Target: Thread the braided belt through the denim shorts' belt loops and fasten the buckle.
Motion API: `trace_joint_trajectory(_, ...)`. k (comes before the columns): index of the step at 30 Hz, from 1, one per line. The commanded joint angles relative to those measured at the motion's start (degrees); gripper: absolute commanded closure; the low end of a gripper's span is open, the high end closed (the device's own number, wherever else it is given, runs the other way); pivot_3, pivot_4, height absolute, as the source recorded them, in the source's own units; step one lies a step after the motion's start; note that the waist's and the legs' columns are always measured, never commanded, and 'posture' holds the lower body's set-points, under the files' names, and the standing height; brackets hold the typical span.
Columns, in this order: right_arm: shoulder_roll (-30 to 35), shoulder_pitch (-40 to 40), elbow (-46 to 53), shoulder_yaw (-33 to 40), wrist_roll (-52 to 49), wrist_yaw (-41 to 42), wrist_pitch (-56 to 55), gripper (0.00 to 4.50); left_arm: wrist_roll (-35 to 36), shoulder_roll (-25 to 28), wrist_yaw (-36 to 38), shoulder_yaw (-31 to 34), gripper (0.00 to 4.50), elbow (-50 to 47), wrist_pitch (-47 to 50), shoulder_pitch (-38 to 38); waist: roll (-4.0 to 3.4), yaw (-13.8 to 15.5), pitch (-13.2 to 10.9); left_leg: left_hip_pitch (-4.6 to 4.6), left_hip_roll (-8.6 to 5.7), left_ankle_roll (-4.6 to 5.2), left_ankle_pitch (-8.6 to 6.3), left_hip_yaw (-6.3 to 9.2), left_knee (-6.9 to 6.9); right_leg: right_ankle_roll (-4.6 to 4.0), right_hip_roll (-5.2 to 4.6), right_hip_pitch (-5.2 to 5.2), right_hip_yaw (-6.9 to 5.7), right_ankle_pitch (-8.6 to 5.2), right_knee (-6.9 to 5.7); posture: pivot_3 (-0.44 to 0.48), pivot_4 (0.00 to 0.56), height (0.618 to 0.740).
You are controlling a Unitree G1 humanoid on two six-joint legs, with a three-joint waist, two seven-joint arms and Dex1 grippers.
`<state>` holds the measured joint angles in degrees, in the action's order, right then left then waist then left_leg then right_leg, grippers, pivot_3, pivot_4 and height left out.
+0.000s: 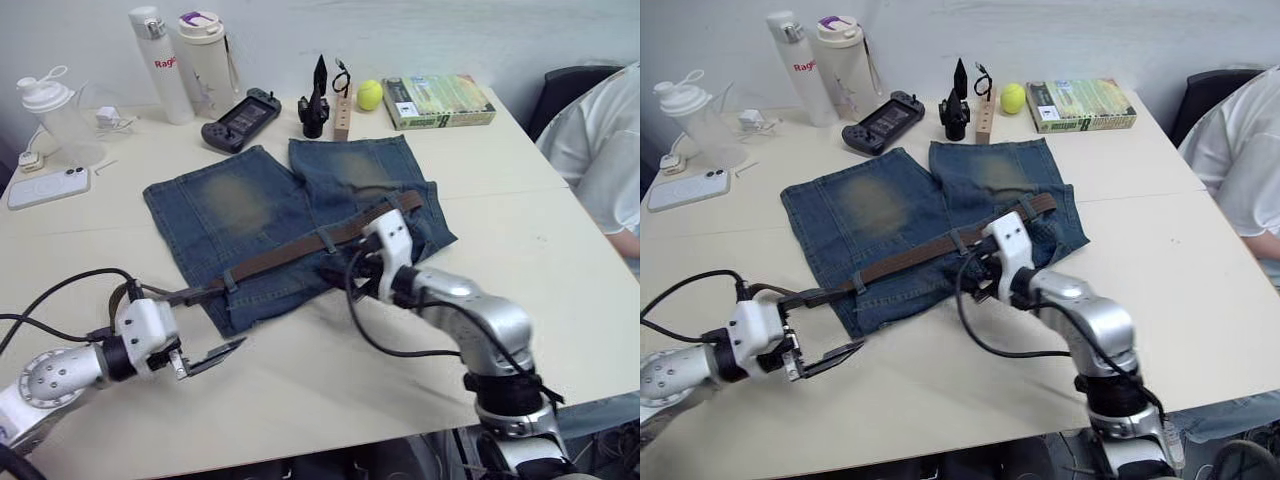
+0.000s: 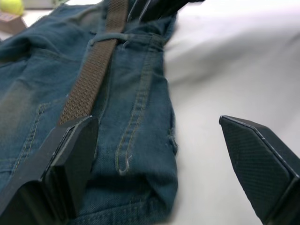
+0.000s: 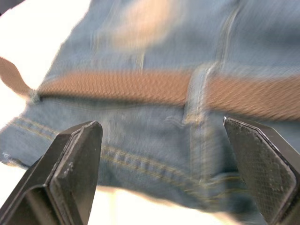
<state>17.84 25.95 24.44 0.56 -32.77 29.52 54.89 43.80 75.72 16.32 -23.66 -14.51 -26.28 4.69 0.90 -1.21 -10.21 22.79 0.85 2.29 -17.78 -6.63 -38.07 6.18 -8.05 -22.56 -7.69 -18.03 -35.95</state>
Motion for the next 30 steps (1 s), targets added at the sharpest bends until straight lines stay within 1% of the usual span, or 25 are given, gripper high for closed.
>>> trace_joint_trajectory(1, 4.11, -0.74, 5.05, 3.86, -5.95, 5.72, -0.47, 0.10, -7.88, -5.43, 1.24, 2.33, 0.00, -1.83, 6.21, -1.02, -0.05, -0.08, -0.03, 0.00, 0.03, -0.01, 0.01, 0.02, 0.00, 0.00, 0.01, 0.01, 0.01, 0.00, -0.02, 0.000, 0.150, 0.720)
trace_joint_trajectory(3, 13.09, -1.55, 3.64, 1.65, -1.21, 10.46, -3.69, 0.10, -13.50, -9.85, 2.49, 3.14, 0.00, -0.86, 9.27, -2.32, -0.15, -0.14, -0.09, -0.06, 0.02, -0.02, 0.01, -0.03, 0.00, 0.00, 0.02, 0.01, 0.01, 0.00, -0.03, 0.000, 0.150, 0.720)
trace_joint_trajectory(5, 22.34, -2.20, -0.25, -3.24, 7.28, 14.97, -11.04, 0.10, -17.40, -13.40, 4.11, 3.76, 0.00, 0.06, 11.75, -4.26, -0.17, -0.09, -0.10, -0.07, 0.00, -0.02, 0.01, -0.08, 0.00, 0.00, -0.01, 0.00, 0.02, 0.00, -0.05, 0.000, 0.150, 0.720)
trace_joint_trajectory(6, 25.26, -2.16, -2.86, -5.28, 10.71, 16.41, -14.73, 0.10, -19.38, -14.95, 4.61, 4.07, 0.00, 0.66, 13.10, -5.34, -0.19, -0.08, -0.11, -0.11, -0.03, -0.01, 0.01, -0.12, -0.03, -0.01, -0.08, 0.01, 0.03, 0.00, -0.05, 0.000, 0.150, 0.720)
trace_joint_trajectory(8, 28.62, -0.82, -9.00, -8.99, 17.24, 17.07, -21.76, 0.10, -23.54, -17.44, 6.09, 4.45, 0.00, 2.01, 15.55, -7.17, -0.14, 0.01, -0.11, -0.20, -0.04, 0.00, 0.01, -0.19, -0.03, -0.01, -0.12, 0.02, 0.04, 0.00, 0.00, 0.000, 0.150, 0.720)
trace_joint_trajectory(10, 29.93, 1.58, -15.37, -12.15, 23.57, 17.06, -28.70, 0.10, -27.32, -19.56, 7.81, 4.85, 0.00, 3.79, 16.36, -8.70, -0.21, -0.16, -0.13, -0.32, -0.01, -0.02, 0.02, -0.25, -0.01, -0.02, -0.17, 0.04, 0.05, -0.01, -0.03, 0.000, 0.150, 0.720)
trace_joint_trajectory(13, 29.39, 5.32, -22.82, -15.23, 29.55, 17.13, -36.22, 0.10, -29.52, -21.35, 11.02, 6.29, 0.00, 5.81, 16.38, -9.63, -0.28, -0.51, -0.17, -0.36, -0.01, -0.02, 0.03, -0.42, 0.03, -0.03, -0.26, -0.02, 0.07, -0.01, -0.05, 0.000, 0.150, 0.720)
trace_joint_trajectory(16, 28.71, 7.41, -27.95, -17.37, 34.09, 17.03, -40.50, 0.10, -32.41, -22.20, 14.34, 7.91, 0.00, 7.29, 15.17, -9.29, -0.29, -0.37, -0.18, -0.37, 0.03, -0.03, 0.03, -0.43, 0.04, -0.03, -0.31, 0.00, 0.04, -0.01, -0.14, 0.000, 0.150, 0.720)
trace_joint_trajectory(17, 28.50, 8.20, -30.52, -18.80, 36.87, 16.35, -42.37, 0.03, -31.86, -22.49, 15.53, 8.91, 0.25, 7.45, 15.28, -8.92, -0.29, -0.33, -0.18, -0.37, 0.03, -0.03, 0.04, -0.43, 0.03, -0.03, -0.31, 0.02, 0.03, -0.01, -0.14, 0.000, 0.150, 0.720)
trace_joint_trajectory(18, 28.11, 8.82, -32.99, -20.06, 39.17, 15.69, -43.95, 0.00, -31.57, -22.67, 16.41, 9.86, 0.60, 7.69, 15.21, -8.62, -0.29, -0.32, -0.18, -0.37, 0.03, -0.03, 0.04, -0.41, 0.02, -0.03, -0.34, 0.04, 0.03, -0.01, -0.13, 0.000, 0.150, 0.720)
trace_joint_trajectory(19, 27.81, 9.21, -35.03, -21.04, 40.97, 15.15, -45.10, 0.00, -31.28, -22.77, 17.19, 10.65, 0.66, 7.76, 15.07, -8.32, -0.29, -0.34, -0.18, -0.38, 0.03, -0.03, 0.04, -0.41, 0.01, -0.03, -0.35, 0.05, 0.02, -0.01, -0.13, 0.000, 0.150, 0.720)
trace_joint_trajectory(20, 27.65, 9.40, -36.58, -21.82, 42.35, 14.79, -46.12, 0.25, -31.10, -22.85, 17.89, 11.30, 1.20, 7.81, 14.89, -8.08, -0.29, -0.33, -0.18, -0.39, 0.03, -0.03, 0.04, -0.41, -0.01, -0.03, -0.39, 0.08, 0.02, -0.01, -0.13, 0.000, 0.150, 0.720)
trace_joint_trajectory(21, 27.38, 9.26, -37.29, -22.02, 42.62, 14.85, -46.32, 0.51, -31.04, -22.94, 18.36, 11.76, 1.48, 7.94, 14.75, -8.00, -0.29, -0.33, -0.18, -0.38, 0.04, -0.03, 0.04, -0.40, -0.02, -0.03, -0.41, 0.08, 0.02, -0.01, -0.13, 0.000, 0.150, 0.720)
trace_joint_trajectory(22, 27.10, 8.99, -37.70, -22.00, 42.73, 15.00, -46.35, 0.68, -30.84, -23.21, 18.69, 12.32, 1.85, 8.15, 14.92, -8.01, -0.29, -0.39, -0.18, -0.41, 0.03, -0.03, 0.03, -0.39, -0.03, -0.03, -0.42, 0.12, 0.02, -0.01, -0.11, 0.000, 0.150, 0.720)
trace_joint_trajectory(24, 27.19, 8.10, -37.96, -22.24, 42.93, 16.16, -47.12, 1.56, -30.76, -23.60, 19.88, 13.18, 2.66, 8.72, 14.58, -8.11, -0.26, -0.39, -0.16, -0.50, 0.03, -0.02, 0.03, -0.39, -0.08, -0.03, -0.47, 0.19, 0.05, -0.01, -0.04, 0.000, 0.150, 0.720)
trace_joint_trajectory(25, 27.05, 7.64, -37.75, -21.99, 42.57, 16.43, -46.83, 2.17, -31.04, -23.49, 20.77, 13.40, 3.07, 9.65, 13.69, -8.34, -0.24, -0.38, -0.15, -0.52, 0.04, -0.03, 0.03, -0.38, -0.09, -0.03, -0.49, 0.21, 0.04, -0.01, -0.04, 0.000, 0.150, 0.720)
trace_joint_trajectory(26, 27.04, 7.36, -37.44, -21.95, 42.38, 16.86, -46.55, 2.30, -31.33, -23.38, 21.58, 13.55, 3.07, 10.80, 12.79, -8.70, -0.22, -0.37, -0.14, -0.53, 0.04, -0.03, 0.03, -0.37, -0.09, -0.04, -0.50, 0.22, 0.05, -0.01, -0.04, 0.000, 0.150, 0.720)
trace_joint_trajectory(28, 26.64, 6.80, -36.71, -21.40, 41.50, 17.75, -45.37, 2.96, -32.24, -23.27, 22.53, 13.82, 3.07, 12.96, 11.51, -9.42, -0.21, -0.37, -0.13, -0.56, 0.06, -0.03, 0.03, -0.34, -0.11, -0.04, -0.53, 0.25, 0.04, -0.01, -0.05, 0.000, 0.150, 0.720)
trace_joint_trajectory(29, 26.38, 6.28, -35.42, -20.90, 40.58, 18.33, -43.84, 3.62, -33.28, -22.87, 23.26, 13.76, 3.07, 14.78, 9.94, -10.07, -0.21, -0.36, -0.13, -0.57, 0.06, -0.04, 0.03, -0.33, -0.11, -0.04, -0.54, 0.26, 0.05, -0.01, -0.05, 0.000, 0.150, 0.720)
trace_joint_trajectory(30, 26.05, 5.51, -33.47, -20.26, 39.14, 19.12, -41.55, 3.87, -35.02, -22.23, 23.91, 13.59, 3.07, 17.68, 7.66, -11.14, -0.20, -0.30, -0.12, -0.57, 0.06, -0.04, 0.03, -0.33, -0.11, -0.05, -0.55, 0.26, 0.05, 0.00, -0.05, 0.000, 0.150, 0.720)
